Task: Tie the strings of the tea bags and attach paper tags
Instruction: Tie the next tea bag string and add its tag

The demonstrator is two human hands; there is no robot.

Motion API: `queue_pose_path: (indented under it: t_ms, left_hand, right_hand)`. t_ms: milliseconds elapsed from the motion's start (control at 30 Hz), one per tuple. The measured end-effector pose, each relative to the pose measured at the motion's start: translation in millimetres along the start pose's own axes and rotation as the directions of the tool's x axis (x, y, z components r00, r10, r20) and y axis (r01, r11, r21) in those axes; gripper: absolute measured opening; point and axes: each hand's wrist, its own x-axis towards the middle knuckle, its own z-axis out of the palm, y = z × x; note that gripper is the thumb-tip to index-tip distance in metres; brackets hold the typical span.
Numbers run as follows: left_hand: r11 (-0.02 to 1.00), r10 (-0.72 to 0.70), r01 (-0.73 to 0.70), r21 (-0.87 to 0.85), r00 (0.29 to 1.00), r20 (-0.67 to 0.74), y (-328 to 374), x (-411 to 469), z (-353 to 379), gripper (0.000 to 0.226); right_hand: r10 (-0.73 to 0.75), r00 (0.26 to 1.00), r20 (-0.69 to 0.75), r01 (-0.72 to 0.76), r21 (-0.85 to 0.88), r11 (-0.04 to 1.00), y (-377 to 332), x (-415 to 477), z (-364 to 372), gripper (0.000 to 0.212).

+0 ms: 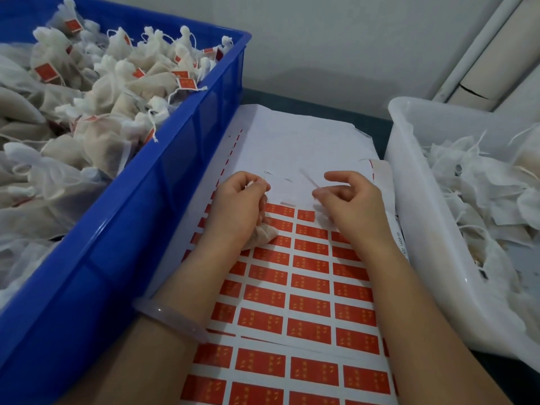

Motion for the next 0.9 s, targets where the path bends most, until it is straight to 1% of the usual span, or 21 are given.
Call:
queue_pose_path:
  t_ms: [67,133,167,233,267,333,433,567,700,733,833,900]
  left_hand:
    - [1.000,-0.002,0.002,-0.022,1.000,-0.007,0.9,-1.3,0.7,0.014]
    - [1.000,0.004,-0.004,-0.019,1.000,-0.009,1.1,-2.3,0.9,0.015]
    - [1.000,0.006,-0.006,-0.010,1.000,-0.007,0.9,-2.2,0.7,0.015]
    - [1.000,0.007,-0.007,0.004,1.000,-0.004,0.6,-2.0,0.0,0.014]
    - [1.000,0.008,-0.008,0.007,1.000,-0.005,0.6,-1.9,-0.2,0.014]
    - [1.000,0.013,-0.013,0.009,1.000,-0.012,0.7,-2.0,-0.2,0.016]
    - [1.000,0.013,-0.013,0.007,1.000,-0.015,1.0,-2.7,0.1,0.017]
    - [1.000,0.013,-0.012,0.023,1.000,-0.013,1.6,-2.6,0.9,0.016]
    - [0.999,0.010,-0.009,0.034,1.000,-0.009,2.4,-2.4,0.9,0.013]
    - [0.999,0.004,-0.004,0.040,1.000,-0.005,2.4,-2.6,0.7,0.012]
    - [0.999,-0.005,0.004,0.042,1.000,0.007,2.0,-2.3,0.0,0.011]
    - [0.999,-0.007,0.006,0.034,1.000,0.012,2.1,-2.2,0.2,0.010]
  right_hand:
    - [0.045,0.998,-0.038,-0.043,0.052,0.998,-0.8,3.4,-4.2,0.012]
    - [0.100,0.994,-0.040,-0.094,0.128,0.987,-2.1,6.2,-8.1,0.010]
    - [0.138,0.990,-0.034,-0.129,0.195,0.972,-3.2,7.6,-9.3,0.010]
    - [0.209,0.978,0.002,-0.197,0.344,0.918,-7.9,11.3,-10.2,0.009]
    - [0.220,0.975,0.016,-0.209,0.385,0.899,-10.7,13.4,-9.8,0.010]
    - [0.210,0.978,0.018,-0.200,0.394,0.897,-16.2,17.8,-8.8,0.014]
    - [0.185,0.983,0.016,-0.177,0.386,0.905,-20.7,22.5,-6.2,0.013]
    - [0.188,0.980,0.059,-0.197,0.320,0.927,-20.0,27.8,0.6,0.012]
    - [0.189,0.982,0.024,-0.189,0.237,0.953,-20.8,42.4,6.6,0.013]
    - [0.178,0.984,0.016,-0.177,0.197,0.964,-22.0,48.0,8.7,0.014]
    - [0.101,0.995,0.000,-0.101,-0.003,0.995,-25.2,64.9,17.1,0.014]
    - [0.085,0.996,0.034,-0.083,-0.074,0.994,-26.4,74.5,22.6,0.013]
